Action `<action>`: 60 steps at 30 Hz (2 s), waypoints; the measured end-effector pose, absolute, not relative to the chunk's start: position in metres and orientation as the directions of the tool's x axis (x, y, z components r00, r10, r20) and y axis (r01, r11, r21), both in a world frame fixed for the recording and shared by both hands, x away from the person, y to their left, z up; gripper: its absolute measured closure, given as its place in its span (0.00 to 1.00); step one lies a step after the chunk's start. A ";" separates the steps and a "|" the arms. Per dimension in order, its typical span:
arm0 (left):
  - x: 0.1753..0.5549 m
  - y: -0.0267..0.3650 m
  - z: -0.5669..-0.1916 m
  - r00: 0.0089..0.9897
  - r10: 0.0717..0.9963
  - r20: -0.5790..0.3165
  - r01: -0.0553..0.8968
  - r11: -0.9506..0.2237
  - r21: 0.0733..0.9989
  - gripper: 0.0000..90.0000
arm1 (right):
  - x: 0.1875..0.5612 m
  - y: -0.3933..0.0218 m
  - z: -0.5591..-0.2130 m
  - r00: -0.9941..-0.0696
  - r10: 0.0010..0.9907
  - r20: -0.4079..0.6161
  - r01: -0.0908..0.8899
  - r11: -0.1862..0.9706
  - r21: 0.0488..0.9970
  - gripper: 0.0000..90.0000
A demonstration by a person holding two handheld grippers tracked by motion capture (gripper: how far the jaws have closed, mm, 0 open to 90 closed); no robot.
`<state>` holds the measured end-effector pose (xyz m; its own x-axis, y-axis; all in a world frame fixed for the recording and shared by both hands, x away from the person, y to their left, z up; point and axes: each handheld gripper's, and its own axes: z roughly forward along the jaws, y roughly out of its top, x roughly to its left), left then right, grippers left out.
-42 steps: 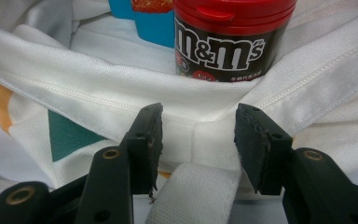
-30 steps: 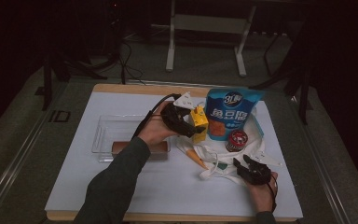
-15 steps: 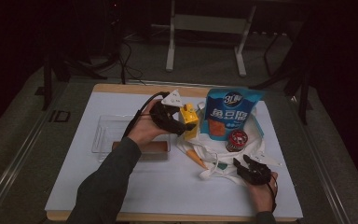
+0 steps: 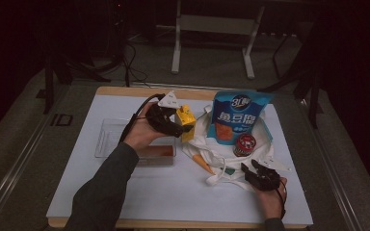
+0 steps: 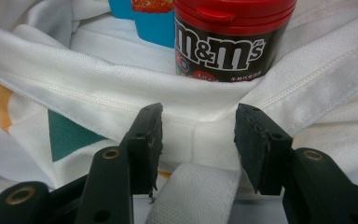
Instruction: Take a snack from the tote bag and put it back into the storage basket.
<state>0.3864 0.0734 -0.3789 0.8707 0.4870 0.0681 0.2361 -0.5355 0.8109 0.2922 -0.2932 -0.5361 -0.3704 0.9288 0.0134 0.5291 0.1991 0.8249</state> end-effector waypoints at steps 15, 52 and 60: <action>0.387 0.093 -0.383 0.819 0.570 0.070 0.290 -0.515 0.807 0.32 | 0.292 -0.293 -0.536 -0.370 0.929 0.013 0.528 0.199 0.825 0.58; 0.374 0.142 -0.399 0.660 0.747 0.078 0.403 -0.440 0.802 0.32 | 0.292 -0.293 -0.536 -0.370 0.929 0.010 0.526 0.201 0.826 0.58; 0.371 0.155 -0.410 0.630 0.773 0.071 0.431 -0.425 0.796 0.32 | 0.292 -0.293 -0.536 -0.369 0.929 0.006 0.525 0.204 0.826 0.58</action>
